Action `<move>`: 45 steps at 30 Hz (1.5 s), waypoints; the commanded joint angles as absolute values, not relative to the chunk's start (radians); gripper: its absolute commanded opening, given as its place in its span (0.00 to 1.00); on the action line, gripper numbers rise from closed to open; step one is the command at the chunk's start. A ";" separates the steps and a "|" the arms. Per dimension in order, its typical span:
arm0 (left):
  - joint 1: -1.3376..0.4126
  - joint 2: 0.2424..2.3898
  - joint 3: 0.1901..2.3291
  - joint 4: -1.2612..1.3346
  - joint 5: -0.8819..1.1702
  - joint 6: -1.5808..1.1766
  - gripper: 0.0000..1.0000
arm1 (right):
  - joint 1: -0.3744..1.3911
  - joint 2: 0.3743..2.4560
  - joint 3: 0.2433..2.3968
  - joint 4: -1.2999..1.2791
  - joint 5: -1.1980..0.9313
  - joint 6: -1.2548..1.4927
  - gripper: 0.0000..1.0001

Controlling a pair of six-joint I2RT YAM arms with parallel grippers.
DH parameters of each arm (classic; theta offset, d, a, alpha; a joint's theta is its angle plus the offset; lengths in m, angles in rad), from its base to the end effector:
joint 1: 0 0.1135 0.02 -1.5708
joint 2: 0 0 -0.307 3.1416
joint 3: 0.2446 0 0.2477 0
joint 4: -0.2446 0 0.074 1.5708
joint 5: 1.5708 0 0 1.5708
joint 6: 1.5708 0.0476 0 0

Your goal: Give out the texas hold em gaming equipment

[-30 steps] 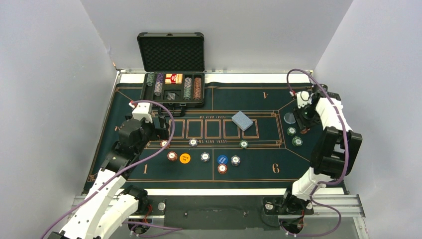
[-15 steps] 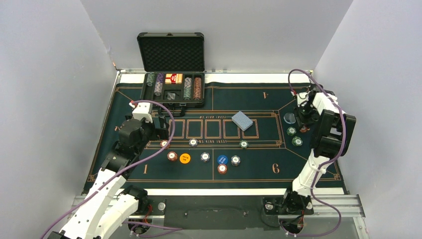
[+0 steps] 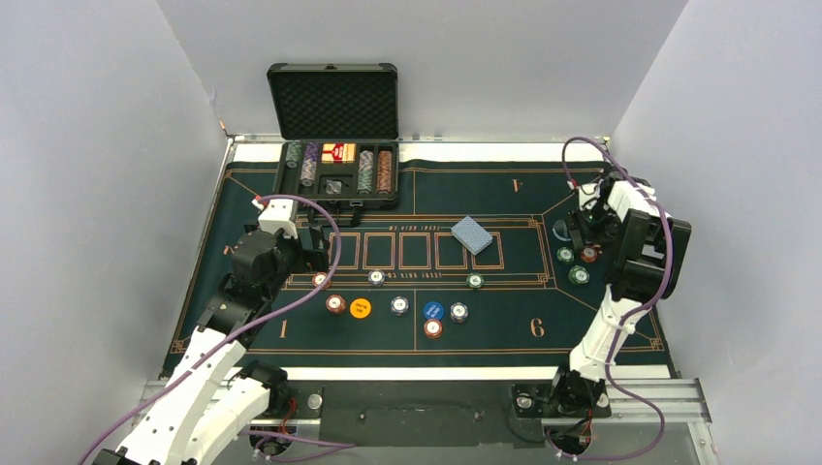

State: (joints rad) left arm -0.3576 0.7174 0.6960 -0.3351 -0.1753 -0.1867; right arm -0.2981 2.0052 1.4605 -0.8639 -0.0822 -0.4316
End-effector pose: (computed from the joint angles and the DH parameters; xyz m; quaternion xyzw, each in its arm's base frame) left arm 0.1373 -0.0425 0.3280 0.0201 0.8194 -0.0835 0.5667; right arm 0.3887 -0.1153 0.1989 -0.0697 0.9934 0.0094 0.0902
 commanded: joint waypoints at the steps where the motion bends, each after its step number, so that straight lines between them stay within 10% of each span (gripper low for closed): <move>1: -0.351 0.715 0.710 -0.279 -0.182 -0.178 0.97 | -0.321 1.901 1.502 -0.854 -0.081 -0.422 0.69; 16: -0.352 0.701 0.708 -0.283 -0.150 -0.205 0.97 | -0.296 1.384 1.294 -0.919 -0.492 -0.525 0.66; 28: -0.350 0.710 0.659 -0.185 0.097 -0.236 0.97 | -0.077 1.060 0.946 -0.946 -0.844 -0.876 0.99; 45: -0.347 0.631 0.542 -0.028 0.137 -0.198 0.97 | 0.230 1.391 1.183 -0.804 -0.344 -0.429 1.00</move>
State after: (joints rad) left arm -0.3557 0.6319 0.5274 -0.0929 0.1375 -0.2207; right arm 0.1753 1.2877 1.0843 -0.8799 -0.5148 -0.5610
